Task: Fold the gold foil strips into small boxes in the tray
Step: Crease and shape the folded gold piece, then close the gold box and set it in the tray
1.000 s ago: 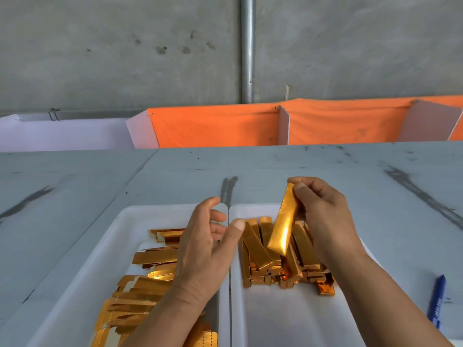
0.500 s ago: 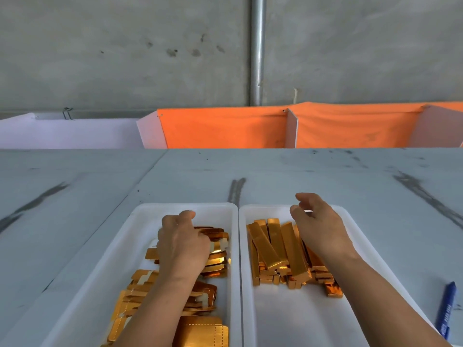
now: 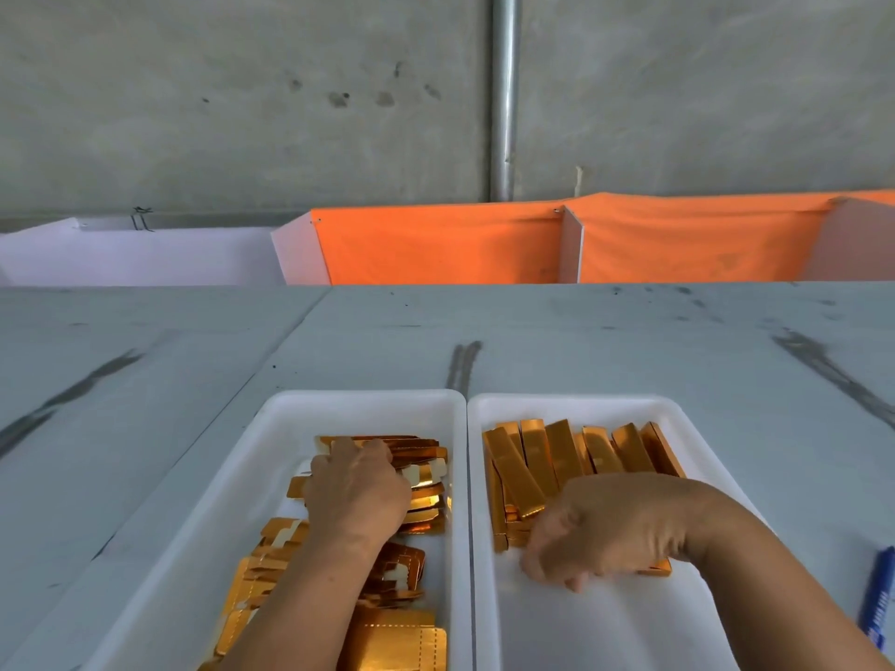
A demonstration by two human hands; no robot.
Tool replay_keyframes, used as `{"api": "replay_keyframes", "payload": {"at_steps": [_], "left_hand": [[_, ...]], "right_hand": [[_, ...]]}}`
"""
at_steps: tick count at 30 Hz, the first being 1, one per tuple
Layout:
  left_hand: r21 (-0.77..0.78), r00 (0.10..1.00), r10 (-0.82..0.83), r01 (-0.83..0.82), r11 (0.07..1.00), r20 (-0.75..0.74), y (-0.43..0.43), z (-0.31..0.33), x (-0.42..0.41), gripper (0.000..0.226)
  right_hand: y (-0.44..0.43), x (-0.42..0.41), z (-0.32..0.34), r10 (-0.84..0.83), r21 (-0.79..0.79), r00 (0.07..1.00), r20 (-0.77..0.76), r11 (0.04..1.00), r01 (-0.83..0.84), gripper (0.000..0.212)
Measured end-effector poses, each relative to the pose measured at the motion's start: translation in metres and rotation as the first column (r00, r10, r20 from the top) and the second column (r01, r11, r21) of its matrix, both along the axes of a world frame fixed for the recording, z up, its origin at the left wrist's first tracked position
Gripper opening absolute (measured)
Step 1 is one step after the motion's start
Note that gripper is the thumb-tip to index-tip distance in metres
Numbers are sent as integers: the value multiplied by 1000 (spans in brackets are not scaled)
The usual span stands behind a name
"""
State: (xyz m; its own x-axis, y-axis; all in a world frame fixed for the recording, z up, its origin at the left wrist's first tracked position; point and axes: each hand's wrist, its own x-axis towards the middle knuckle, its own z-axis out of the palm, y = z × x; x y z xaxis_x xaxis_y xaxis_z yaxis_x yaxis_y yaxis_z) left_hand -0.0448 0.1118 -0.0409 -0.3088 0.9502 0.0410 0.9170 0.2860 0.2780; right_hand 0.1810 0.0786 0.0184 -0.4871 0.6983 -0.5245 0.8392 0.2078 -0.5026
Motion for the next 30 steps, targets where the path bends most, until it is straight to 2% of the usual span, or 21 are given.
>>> {"api": "replay_keyframes", "payload": {"at_steps": [2, 5, 7, 12, 15, 17, 20, 22, 26, 30], "left_hand": [[0, 1000, -12, 12, 1000, -1, 0, -1, 0, 30], [18, 1000, -22, 22, 1000, 21, 1, -3, -2, 34], [4, 998, -52, 52, 999, 31, 1, -7, -3, 41], [-205, 983, -185, 177, 963, -21, -6, -19, -2, 54], [-143, 984, -171, 163, 976, -44, -5, -19, -4, 55], [-78, 989, -150, 150, 986, 11, -5, -16, -3, 56], [-24, 990, -126, 128, 991, 69, -4, -15, -1, 45], [-37, 991, -133, 134, 990, 30, -4, -15, 1, 40], [-46, 987, -139, 136, 990, -75, -6, -18, 0, 46], [-31, 984, -167, 166, 986, -64, -5, -21, -4, 42]], "right_hand": [[1, -1, -2, -34, 32, 999, -36, 999, 35, 21], [2, -4, -1, -109, -127, 993, -39, 986, 103, 28], [0, -8, 1, -79, -198, 997, -22, 977, 73, 24], [-5, -16, 2, -51, -185, 997, -54, 982, 40, 36], [-6, -18, 3, -36, -195, 997, -72, 980, 21, 35], [-6, -17, 2, -34, -203, 996, -85, 979, 16, 35], [-5, -17, 1, -34, -209, 994, -106, 978, 11, 35], [-3, -17, 0, -35, -206, 992, -122, 978, 9, 34], [-1, -16, -5, -23, -171, 991, -135, 985, 0, 32], [1, -17, -11, -67, -103, 975, -212, 994, 46, 27]]}}
